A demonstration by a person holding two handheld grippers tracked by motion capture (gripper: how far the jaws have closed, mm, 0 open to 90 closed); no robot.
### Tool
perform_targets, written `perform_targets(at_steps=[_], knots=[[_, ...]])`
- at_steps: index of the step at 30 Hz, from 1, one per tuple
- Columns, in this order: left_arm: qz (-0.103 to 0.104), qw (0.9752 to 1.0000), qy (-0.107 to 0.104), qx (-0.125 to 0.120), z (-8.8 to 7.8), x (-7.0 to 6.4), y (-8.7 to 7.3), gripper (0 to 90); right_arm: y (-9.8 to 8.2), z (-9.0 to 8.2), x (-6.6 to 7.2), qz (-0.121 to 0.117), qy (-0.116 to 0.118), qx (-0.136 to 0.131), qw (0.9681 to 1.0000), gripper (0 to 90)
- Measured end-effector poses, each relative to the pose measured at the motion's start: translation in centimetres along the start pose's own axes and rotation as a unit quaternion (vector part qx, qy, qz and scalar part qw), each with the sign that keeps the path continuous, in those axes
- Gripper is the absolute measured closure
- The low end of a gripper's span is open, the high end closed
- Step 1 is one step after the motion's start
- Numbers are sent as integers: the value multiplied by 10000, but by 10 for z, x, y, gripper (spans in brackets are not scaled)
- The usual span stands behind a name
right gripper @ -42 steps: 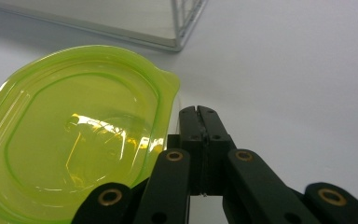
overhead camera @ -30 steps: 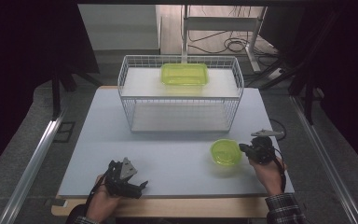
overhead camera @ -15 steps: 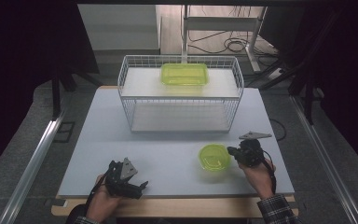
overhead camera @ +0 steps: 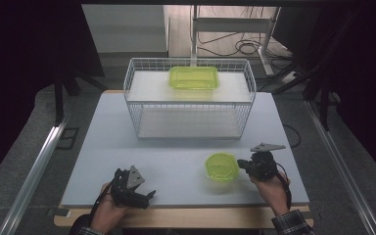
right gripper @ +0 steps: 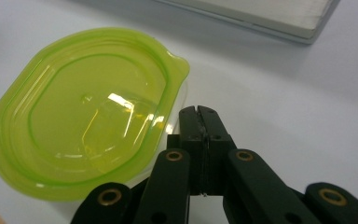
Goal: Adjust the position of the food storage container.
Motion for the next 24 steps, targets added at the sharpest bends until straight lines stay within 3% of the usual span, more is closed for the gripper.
perform_targets(at_steps=[14,24], knots=[[47,10000,-9,39,0,0,0,43,-9,22,24,-174,336,411,9984,885],[41,10000,-12,44,1,-1,0,44,-5,41,31,-136,667,428,9968,885]])
Point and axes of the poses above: each handheld gripper's, and its own axes: z roughly forward along the jaws, y roughly out of its top, x roughly to its left, the point moved 4 cm from there along z, roughly forward along the jaws, and after that the axes turned 6 degrees about y, right-handed, at the moved point
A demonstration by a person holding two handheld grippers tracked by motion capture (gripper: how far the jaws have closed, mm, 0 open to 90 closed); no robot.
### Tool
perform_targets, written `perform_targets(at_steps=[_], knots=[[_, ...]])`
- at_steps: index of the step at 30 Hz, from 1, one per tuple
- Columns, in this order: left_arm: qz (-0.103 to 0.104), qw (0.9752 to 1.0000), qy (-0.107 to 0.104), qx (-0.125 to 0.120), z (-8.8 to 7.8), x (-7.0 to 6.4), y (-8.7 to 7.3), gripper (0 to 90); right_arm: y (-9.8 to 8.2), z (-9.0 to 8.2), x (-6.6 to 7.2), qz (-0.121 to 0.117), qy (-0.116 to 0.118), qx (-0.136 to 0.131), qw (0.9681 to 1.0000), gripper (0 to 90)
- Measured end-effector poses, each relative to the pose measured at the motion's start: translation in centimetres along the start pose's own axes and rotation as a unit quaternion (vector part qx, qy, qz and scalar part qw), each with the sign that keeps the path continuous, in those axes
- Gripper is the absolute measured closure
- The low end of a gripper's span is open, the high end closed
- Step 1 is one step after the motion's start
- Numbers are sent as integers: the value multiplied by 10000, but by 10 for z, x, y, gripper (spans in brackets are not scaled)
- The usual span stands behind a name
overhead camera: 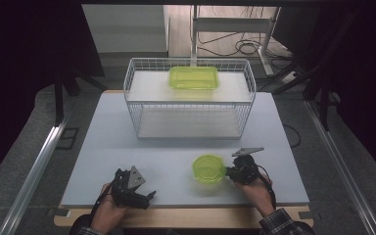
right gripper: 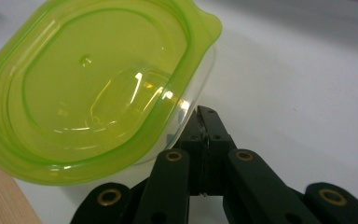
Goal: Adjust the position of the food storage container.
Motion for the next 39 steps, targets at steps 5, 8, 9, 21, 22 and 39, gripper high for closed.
perform_targets(at_steps=[5,8,9,21,22,39], knots=[[26,10000,11,21,0,0,0,45,7,10,5,-49,187,-33,9998,886],[-2,10000,11,5,0,0,0,45,10,17,7,-77,275,-5,9996,886],[-2,10000,11,6,0,0,0,45,10,19,8,-107,302,19,9995,886],[-39,10000,6,-14,-2,1,0,45,13,12,11,-547,-131,-17,9984,837],[-71,10000,6,-33,-2,1,0,45,13,9,10,-568,-174,-38,9982,813],[-23,10000,20,-20,-2,1,-1,44,-2,-23,-3,-715,-267,-538,9956,195]])
Point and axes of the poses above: each handheld gripper's, and its own axes: z roughly forward along the jaws, y roughly out of its top, x roughly to its left, the point moved 4 cm from there along z, roughly forward along the jaws, and after that the axes turned 6 degrees about y, right-handed, at the moved point
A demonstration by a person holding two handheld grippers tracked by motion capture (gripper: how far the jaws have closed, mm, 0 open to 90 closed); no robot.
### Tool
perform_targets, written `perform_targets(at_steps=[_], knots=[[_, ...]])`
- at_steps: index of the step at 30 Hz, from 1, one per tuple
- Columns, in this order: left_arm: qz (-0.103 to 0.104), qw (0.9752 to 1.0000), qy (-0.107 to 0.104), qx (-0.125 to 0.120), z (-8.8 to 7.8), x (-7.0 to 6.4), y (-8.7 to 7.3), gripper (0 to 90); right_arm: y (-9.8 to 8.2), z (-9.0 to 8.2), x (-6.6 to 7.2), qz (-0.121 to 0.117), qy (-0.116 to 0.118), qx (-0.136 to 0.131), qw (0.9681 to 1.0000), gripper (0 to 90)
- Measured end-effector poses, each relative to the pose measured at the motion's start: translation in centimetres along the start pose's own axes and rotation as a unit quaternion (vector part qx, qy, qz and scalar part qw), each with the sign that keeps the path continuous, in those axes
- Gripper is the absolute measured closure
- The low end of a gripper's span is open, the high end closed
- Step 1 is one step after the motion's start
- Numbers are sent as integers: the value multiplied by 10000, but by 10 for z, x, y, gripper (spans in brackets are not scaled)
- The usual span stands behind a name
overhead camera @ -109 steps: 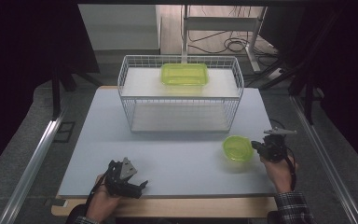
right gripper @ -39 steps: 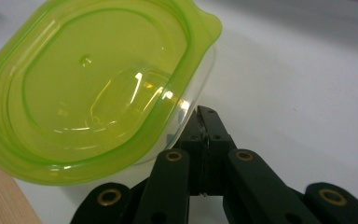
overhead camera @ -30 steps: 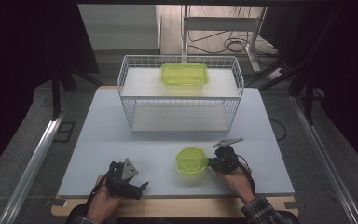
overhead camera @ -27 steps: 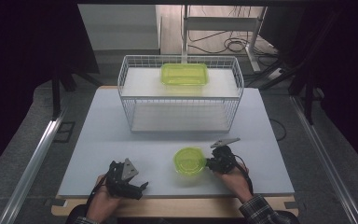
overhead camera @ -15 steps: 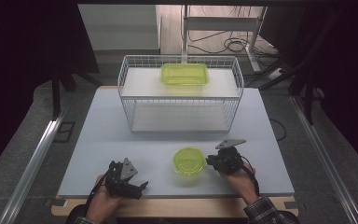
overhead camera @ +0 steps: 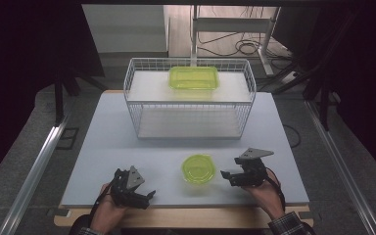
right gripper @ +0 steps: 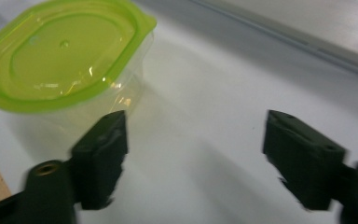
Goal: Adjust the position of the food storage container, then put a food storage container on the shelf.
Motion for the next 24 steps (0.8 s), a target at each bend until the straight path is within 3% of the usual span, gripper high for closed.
perform_targets(at_steps=[3,7,24], knots=[[11,10000,1,3,0,0,0,44,-6,2,-2,93,111,48,9999,139],[8,10000,-2,4,0,0,0,44,-6,3,-4,92,87,44,9999,104],[55,10000,5,14,1,0,-1,42,-5,2,-6,90,169,115,9997,63]])
Point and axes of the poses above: each handheld gripper's, and its own axes: z roughly forward along the jaws, y roughly out of its top, x roughly to its left, the point moved 4 cm from there along z, roughly forward along the jaws, and after that the axes turned 6 degrees about y, right-handed, at the moved point
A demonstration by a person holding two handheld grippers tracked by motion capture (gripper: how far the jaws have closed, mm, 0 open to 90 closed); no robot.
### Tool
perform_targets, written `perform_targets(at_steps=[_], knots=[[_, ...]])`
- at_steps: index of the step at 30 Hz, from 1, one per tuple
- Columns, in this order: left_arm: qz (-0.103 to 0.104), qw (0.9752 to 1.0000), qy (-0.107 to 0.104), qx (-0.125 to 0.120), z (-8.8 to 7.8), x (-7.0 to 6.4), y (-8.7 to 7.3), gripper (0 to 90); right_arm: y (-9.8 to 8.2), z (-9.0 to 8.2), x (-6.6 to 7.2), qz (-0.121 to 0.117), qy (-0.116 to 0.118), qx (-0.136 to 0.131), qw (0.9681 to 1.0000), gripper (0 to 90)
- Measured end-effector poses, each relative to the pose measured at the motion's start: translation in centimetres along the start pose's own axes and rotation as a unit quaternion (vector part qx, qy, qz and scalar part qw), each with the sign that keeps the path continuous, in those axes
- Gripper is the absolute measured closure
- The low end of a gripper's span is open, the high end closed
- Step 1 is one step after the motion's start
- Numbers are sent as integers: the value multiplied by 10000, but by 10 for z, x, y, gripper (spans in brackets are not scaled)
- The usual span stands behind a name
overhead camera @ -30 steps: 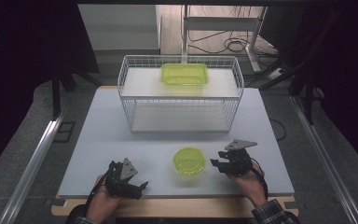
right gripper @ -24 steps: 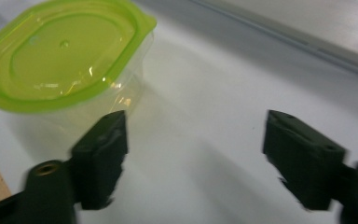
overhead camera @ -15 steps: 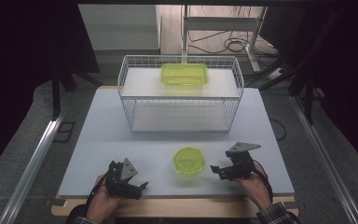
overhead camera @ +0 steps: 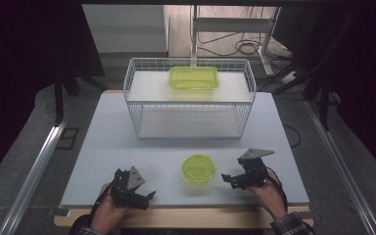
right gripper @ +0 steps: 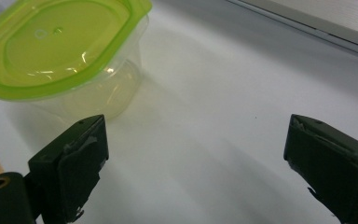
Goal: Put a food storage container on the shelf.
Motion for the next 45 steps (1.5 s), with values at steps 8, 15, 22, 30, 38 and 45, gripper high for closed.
perform_targets(at_steps=[8,15,22,30,38,45], knots=[[-14,10000,-1,1,0,0,0,42,9,-6,4,174,66,-76,9998,40],[1,10000,9,16,0,0,0,42,20,-10,8,446,263,-48,9986,46],[28,10000,23,23,0,0,0,42,35,-12,15,705,597,-23,9957,231],[31,10000,29,17,0,0,0,42,50,7,15,920,1053,87,9901,469],[27,10000,22,17,0,0,0,42,53,24,9,1256,1332,308,9826,584],[33,10000,18,19,0,0,0,42,52,32,5,1587,1608,393,9734,660]])
Point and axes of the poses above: each handheld gripper's, and its own axes: z roughly forward along the jaws, y roughly out of its top, x roughly to its left, the point moved 4 cm from there along z, roughly forward along the jaws, and after that the axes turned 6 degrees about y, right-handed, at the moved point
